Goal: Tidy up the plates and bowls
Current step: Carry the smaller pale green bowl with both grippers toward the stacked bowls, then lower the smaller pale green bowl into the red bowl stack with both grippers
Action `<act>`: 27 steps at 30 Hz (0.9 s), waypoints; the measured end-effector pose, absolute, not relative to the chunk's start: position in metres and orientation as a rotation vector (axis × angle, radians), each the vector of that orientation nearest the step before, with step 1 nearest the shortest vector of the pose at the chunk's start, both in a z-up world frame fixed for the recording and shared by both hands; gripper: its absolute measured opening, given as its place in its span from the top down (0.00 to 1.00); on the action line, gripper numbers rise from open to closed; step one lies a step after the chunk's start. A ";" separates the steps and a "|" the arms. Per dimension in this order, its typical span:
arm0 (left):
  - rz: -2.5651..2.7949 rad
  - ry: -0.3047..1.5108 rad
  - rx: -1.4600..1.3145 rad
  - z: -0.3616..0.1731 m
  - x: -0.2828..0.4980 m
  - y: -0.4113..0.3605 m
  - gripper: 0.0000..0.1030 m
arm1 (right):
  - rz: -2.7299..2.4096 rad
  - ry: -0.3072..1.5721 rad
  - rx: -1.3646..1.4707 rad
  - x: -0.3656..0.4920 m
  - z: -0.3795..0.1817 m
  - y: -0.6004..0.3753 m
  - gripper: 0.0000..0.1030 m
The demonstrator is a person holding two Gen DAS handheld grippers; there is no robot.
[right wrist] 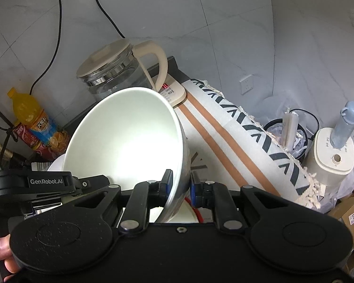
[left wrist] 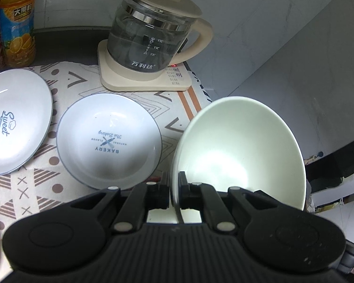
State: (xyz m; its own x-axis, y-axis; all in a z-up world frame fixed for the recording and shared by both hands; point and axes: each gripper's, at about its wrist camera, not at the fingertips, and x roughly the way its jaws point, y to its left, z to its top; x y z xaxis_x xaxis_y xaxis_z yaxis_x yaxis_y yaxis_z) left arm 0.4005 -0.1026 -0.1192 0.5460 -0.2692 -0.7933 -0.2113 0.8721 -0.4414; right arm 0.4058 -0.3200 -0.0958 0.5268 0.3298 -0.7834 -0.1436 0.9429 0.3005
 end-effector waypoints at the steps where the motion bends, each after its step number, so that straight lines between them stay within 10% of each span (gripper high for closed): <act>1: -0.038 1.006 -0.532 -0.120 0.398 -0.102 0.95 | 0.284 0.977 0.211 0.403 -0.096 -0.319 0.85; 27: -0.053 1.138 -0.580 -0.159 0.350 -0.096 0.95 | 0.261 1.060 0.198 0.355 -0.119 -0.319 0.85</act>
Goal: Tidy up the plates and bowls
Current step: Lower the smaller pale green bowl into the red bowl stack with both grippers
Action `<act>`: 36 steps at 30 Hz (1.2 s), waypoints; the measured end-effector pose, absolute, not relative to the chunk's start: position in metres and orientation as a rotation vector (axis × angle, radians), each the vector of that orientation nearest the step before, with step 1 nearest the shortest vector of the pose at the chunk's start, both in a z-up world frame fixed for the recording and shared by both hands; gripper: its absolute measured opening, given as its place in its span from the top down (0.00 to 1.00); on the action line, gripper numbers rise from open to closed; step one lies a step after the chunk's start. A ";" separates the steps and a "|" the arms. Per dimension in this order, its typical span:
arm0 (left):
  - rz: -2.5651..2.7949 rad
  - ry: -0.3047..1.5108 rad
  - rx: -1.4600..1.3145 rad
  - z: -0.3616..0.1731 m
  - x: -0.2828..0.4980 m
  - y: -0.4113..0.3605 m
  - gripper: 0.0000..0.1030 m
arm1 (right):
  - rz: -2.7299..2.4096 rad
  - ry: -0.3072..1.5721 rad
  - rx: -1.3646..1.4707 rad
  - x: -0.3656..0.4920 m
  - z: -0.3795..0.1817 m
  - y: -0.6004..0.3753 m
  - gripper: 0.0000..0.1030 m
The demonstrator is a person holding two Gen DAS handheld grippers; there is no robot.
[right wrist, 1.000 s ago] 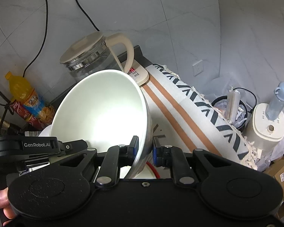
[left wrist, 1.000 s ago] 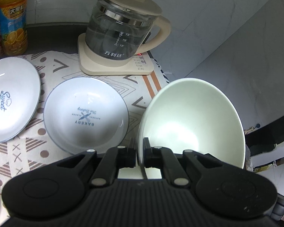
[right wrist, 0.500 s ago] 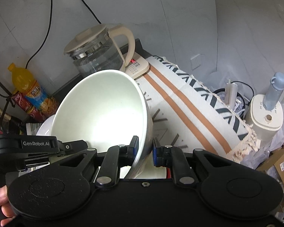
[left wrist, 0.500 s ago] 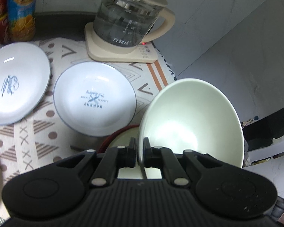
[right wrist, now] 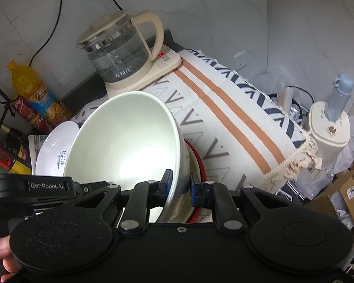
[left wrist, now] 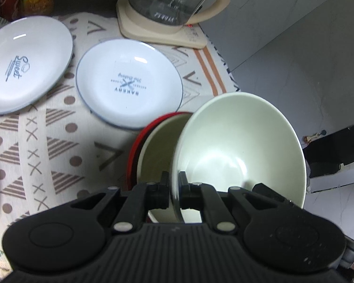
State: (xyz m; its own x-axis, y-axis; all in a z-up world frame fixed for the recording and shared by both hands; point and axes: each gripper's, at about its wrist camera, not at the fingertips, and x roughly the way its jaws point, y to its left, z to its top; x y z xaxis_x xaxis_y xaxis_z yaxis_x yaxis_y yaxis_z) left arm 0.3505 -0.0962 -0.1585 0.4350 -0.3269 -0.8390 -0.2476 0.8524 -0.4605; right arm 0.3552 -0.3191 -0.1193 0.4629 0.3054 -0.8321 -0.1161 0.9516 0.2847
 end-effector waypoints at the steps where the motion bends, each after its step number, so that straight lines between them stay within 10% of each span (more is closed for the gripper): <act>1: -0.054 1.144 -0.578 -0.160 0.351 -0.097 0.95 | 0.258 1.062 0.200 0.355 -0.121 -0.320 0.85; 36: -0.037 1.264 -0.616 -0.171 0.367 -0.082 0.91 | 0.211 1.119 0.306 0.393 -0.138 -0.314 0.89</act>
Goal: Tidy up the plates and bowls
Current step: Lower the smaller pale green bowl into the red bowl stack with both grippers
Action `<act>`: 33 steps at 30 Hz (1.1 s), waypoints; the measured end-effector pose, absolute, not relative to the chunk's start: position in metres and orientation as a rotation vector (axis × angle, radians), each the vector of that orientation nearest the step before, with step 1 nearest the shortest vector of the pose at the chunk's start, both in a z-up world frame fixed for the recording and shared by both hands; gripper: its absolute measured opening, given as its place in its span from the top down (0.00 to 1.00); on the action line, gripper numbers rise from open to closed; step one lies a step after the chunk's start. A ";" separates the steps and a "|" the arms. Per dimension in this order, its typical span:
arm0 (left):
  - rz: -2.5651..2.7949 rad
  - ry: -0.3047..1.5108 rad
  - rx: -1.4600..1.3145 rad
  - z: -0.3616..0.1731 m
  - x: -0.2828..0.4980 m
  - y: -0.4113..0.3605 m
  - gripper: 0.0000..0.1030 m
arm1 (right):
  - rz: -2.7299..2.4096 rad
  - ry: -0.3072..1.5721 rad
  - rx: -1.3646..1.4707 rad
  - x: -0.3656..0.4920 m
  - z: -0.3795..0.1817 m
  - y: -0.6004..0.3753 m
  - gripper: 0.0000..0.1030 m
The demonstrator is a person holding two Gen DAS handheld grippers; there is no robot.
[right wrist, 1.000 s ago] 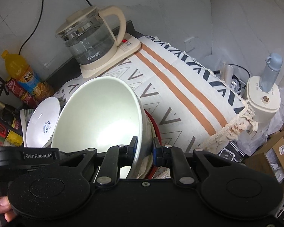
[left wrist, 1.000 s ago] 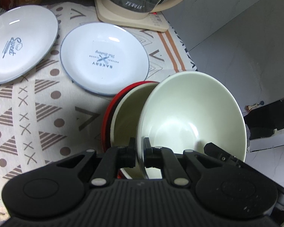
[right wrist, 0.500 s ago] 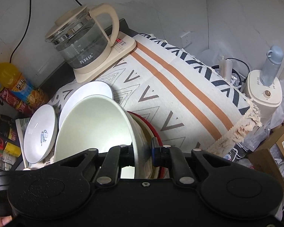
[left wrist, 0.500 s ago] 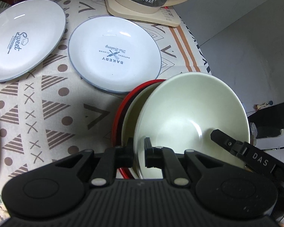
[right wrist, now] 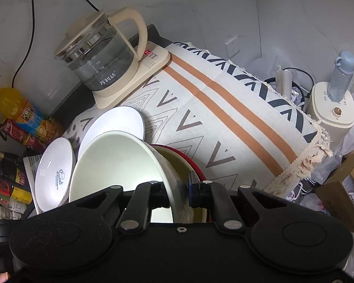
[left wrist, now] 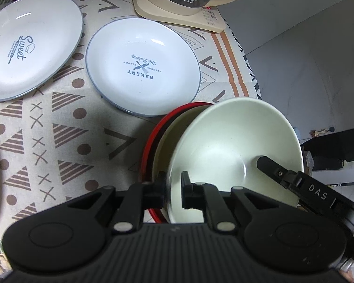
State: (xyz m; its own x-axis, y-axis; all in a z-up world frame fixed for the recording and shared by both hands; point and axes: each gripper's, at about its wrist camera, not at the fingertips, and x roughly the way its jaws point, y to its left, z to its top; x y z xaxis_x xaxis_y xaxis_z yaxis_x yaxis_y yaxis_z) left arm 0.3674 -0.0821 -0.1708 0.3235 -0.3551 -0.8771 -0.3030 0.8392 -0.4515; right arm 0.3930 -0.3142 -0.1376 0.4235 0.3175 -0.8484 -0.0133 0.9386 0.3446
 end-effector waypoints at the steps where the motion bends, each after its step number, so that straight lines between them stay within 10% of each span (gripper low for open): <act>1: -0.039 1.265 -0.612 -0.170 0.368 -0.082 0.91 | 0.210 1.117 0.304 0.393 -0.137 -0.314 0.89; 33: 0.018 1.247 -0.552 -0.165 0.361 -0.071 0.88 | 0.220 1.122 0.240 0.393 -0.141 -0.303 0.88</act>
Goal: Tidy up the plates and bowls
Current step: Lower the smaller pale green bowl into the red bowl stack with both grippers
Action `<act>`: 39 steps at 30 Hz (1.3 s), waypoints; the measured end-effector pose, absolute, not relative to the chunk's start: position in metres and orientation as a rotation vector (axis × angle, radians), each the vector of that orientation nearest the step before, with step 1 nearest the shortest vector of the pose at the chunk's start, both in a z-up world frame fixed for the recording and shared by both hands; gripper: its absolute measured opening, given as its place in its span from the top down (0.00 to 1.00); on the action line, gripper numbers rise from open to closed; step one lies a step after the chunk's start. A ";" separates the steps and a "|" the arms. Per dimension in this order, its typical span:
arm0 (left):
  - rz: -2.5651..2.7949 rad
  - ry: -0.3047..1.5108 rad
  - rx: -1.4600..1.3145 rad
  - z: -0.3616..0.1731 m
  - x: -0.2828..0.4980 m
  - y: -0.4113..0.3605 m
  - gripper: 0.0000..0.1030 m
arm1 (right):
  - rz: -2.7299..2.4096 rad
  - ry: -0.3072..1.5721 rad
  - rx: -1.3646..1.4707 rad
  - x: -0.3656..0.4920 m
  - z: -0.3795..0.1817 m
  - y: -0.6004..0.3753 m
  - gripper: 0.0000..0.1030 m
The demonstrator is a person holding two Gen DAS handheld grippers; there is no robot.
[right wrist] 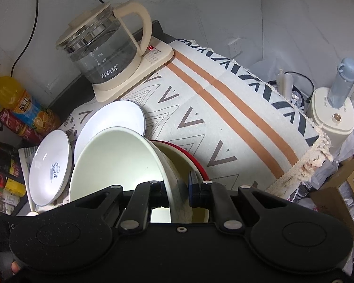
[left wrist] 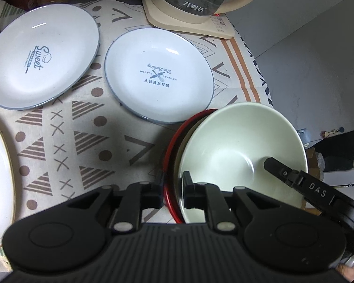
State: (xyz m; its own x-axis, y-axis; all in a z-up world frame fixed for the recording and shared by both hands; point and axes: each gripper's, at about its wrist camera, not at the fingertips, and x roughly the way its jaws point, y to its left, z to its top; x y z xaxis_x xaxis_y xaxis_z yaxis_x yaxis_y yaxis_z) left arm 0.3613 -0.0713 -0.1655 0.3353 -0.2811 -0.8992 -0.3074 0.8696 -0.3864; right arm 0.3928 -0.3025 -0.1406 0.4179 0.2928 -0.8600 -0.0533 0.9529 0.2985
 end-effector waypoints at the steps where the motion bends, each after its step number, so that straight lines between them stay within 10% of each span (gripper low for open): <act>1: 0.019 1.246 -0.536 -0.165 0.362 -0.073 0.87 | 0.223 1.121 0.234 0.393 -0.141 -0.302 0.88; 39: 0.046 1.232 -0.621 -0.192 0.359 -0.076 0.78 | 0.321 1.252 0.111 0.383 -0.131 -0.300 0.74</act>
State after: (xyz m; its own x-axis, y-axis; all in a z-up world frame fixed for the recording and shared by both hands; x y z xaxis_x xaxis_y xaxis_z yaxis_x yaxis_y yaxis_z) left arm 0.3595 -0.0755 -0.1918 0.3537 -0.2928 -0.8884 -0.3580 0.8350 -0.4178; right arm 0.3825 -0.3004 -0.1312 0.2752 0.2990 -0.9137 -0.1780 0.9498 0.2572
